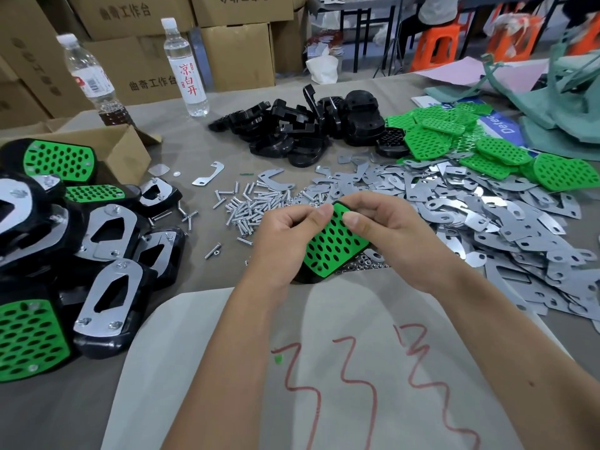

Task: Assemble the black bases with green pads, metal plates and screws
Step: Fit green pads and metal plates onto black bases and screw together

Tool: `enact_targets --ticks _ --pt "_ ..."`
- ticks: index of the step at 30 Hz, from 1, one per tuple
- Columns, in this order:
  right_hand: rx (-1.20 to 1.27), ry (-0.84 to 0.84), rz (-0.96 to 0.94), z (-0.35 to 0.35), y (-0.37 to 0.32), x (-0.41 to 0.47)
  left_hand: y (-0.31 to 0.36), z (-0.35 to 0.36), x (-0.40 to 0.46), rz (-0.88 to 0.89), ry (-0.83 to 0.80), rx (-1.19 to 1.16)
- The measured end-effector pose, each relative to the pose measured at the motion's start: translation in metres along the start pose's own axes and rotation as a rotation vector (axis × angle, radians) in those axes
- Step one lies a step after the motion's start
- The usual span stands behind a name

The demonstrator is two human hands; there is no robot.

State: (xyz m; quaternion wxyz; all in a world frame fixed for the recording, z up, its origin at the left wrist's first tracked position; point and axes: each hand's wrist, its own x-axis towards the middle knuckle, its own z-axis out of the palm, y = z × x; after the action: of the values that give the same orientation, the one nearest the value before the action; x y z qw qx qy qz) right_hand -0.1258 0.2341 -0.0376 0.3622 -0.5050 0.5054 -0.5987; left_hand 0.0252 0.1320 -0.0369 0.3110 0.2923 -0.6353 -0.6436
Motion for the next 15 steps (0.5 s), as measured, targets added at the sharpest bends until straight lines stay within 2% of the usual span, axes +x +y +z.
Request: enact_targets --ticks 5,9,15 --pt "0.194 -0.029 0.049 -0.0005 -0.0015 -0.0015 0.0004 0.0031 0.0000 -0.065 0.006 -0.181" --pt "0.180 -0.041 0.054 0.0000 0.0000 -0.0005 0.0031 0.0057 -0.0038 -0.067 0.010 -0.221" --pt "0.165 -0.032 0.025 -0.0017 -0.0040 -0.0013 0.0084 0.0034 -0.0061 -0.100 -0.084 -0.301"
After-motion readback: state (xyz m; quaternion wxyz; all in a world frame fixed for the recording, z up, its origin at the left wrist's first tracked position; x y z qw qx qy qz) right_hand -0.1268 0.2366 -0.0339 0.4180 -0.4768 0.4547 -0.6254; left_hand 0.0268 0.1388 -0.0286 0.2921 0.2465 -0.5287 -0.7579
